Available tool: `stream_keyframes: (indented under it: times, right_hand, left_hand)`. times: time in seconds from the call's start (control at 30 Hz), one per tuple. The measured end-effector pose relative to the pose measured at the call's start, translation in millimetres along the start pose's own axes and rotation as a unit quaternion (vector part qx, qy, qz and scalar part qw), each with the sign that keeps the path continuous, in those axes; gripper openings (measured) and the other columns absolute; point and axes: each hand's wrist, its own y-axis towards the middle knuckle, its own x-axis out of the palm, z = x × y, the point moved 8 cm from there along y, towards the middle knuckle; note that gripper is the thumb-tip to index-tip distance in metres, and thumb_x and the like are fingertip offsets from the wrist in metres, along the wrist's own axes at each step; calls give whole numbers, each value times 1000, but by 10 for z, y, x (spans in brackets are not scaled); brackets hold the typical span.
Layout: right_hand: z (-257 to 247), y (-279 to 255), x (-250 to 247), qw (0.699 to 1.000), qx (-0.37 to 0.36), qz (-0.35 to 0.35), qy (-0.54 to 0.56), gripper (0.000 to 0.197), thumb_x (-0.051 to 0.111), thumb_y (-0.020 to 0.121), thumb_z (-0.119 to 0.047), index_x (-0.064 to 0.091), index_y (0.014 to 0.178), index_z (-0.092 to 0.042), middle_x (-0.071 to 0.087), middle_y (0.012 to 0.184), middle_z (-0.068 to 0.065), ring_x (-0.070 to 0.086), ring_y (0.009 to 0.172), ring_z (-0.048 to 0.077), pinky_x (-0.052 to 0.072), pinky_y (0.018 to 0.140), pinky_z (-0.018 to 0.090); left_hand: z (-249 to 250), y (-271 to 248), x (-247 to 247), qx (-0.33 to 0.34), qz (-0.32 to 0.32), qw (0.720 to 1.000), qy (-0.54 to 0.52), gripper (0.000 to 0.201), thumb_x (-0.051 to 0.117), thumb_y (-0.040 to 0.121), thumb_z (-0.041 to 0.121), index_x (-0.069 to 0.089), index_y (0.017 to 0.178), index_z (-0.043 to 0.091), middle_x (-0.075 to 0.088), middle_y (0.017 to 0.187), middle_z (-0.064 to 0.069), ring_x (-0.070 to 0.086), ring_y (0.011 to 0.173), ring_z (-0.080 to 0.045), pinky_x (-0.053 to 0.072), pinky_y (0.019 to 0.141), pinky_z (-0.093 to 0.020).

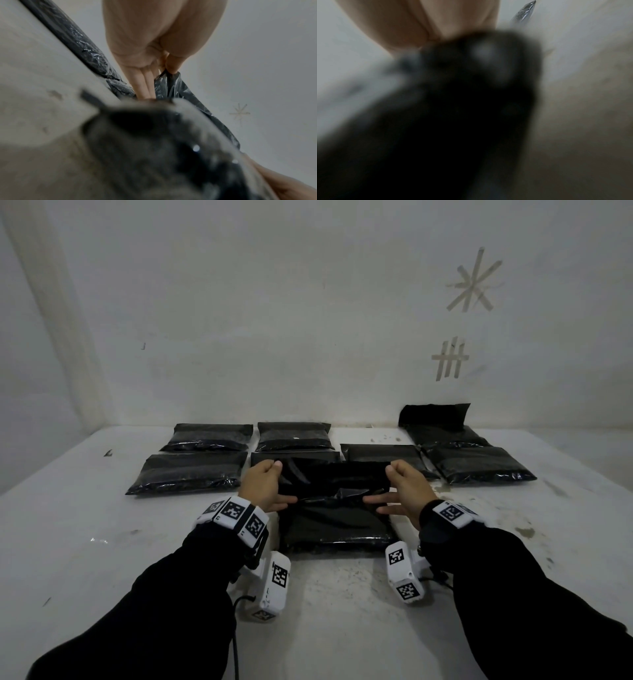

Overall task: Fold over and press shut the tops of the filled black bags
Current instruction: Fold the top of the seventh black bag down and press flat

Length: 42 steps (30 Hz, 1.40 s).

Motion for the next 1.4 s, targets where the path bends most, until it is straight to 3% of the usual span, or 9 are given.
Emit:
stream_keyframes:
  times: [0.07, 0.17, 0.37, 0.5, 0.63, 0.8, 0.93, 1.13, 1.4]
  right_hand:
    - [7, 4, 9, 1000, 3, -3, -1, 16, 38, 102, -25, 46, 90, -17, 61, 111, 10, 72, 67, 20, 50, 43, 25]
    - [16, 19, 23, 1000, 11, -11, -3, 12, 39, 102, -19, 49, 97, -13, 61, 109, 10, 72, 68, 16, 50, 44, 24]
    - [25, 1, -17, 1000, 6, -3, 5, 25, 35, 103, -22, 43, 80, -17, 62, 108, 9, 72, 70, 21, 51, 47, 25]
    - [26, -6, -28, 1000, 5, 4, 2, 28, 34, 103, -22, 39, 76, -18, 60, 105, 8, 72, 72, 23, 51, 45, 25]
    - [8, -25, -39, 1000, 24, 1, 5, 31, 33, 104, -17, 37, 73, -16, 50, 79, 1, 69, 83, 29, 51, 44, 25]
    - [13, -35, -60, 999, 35, -22, -3, 31, 33, 103, -14, 35, 72, -15, 49, 76, 1, 70, 74, 25, 52, 48, 26]
    - [26, -52, -55, 998, 33, -52, 9, 29, 36, 103, -16, 39, 74, -14, 60, 80, 2, 72, 76, 23, 52, 51, 24]
    - [56, -42, -70, 994, 33, -101, 2, 7, 50, 96, -11, 54, 92, -10, 69, 99, 13, 73, 79, 21, 56, 55, 22]
    - [39, -119, -122, 989, 60, -136, 22, 14, 49, 94, -5, 56, 82, -9, 72, 87, 10, 73, 78, 20, 57, 60, 25]
  left_hand:
    - [2, -4, 0, 0, -4, 1000, 7, 24, 35, 102, 28, 51, 86, 21, 52, 113, -1, 66, 70, -30, 51, 65, -31]
    - [-3, -17, -6, -13, -3, 1000, -1, 14, 36, 102, 28, 48, 102, 20, 45, 127, -1, 67, 81, -36, 52, 73, -36]
    - [-4, -33, -23, -19, -3, 1000, -22, 17, 35, 102, 28, 48, 96, 19, 47, 134, -8, 66, 80, -38, 51, 80, -42]
    - [-15, -46, -38, -16, 1, 1000, -18, 17, 34, 103, 27, 47, 108, 19, 46, 139, -8, 64, 96, -43, 51, 83, -42]
    - [-17, -63, -33, -29, -8, 999, -24, 29, 33, 103, 24, 45, 127, 14, 41, 143, -9, 61, 103, -44, 47, 89, -44]
    - [-26, -82, -39, -41, -24, 999, -18, 36, 33, 103, 22, 39, 136, 8, 39, 144, -10, 62, 102, -44, 46, 91, -43]
    - [-15, -89, -46, -30, -52, 998, 9, 38, 42, 100, 28, 48, 130, 6, 50, 137, -12, 67, 88, -32, 49, 85, -39]
    - [16, -130, -53, 14, -84, 993, 86, 15, 52, 96, 21, 58, 104, 10, 64, 113, -12, 66, 75, -18, 52, 74, -28]
    - [-22, -105, -76, -5, -118, 990, 77, 13, 52, 96, 22, 58, 96, 10, 68, 96, -4, 68, 79, -17, 51, 80, -30]
